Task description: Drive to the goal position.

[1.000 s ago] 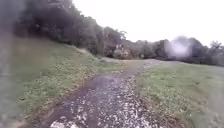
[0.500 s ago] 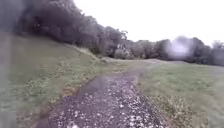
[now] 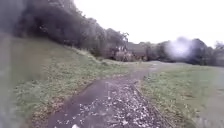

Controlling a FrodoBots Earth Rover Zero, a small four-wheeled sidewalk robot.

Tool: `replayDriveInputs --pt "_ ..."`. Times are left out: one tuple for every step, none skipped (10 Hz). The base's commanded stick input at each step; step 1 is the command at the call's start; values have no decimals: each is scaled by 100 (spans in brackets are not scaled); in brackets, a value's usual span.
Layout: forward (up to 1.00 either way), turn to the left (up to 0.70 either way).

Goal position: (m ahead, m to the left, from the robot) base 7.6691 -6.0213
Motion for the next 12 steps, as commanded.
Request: replayDriveInputs --pt "70 0" --pt "70 0" --pt "70 0" --pt "70 0" --pt "70 0" --pt "70 0" --pt "70 -6" --pt "70 -14" --pt "70 -35" --pt "70 -35" --pt "70 -35" --pt "70 -35"
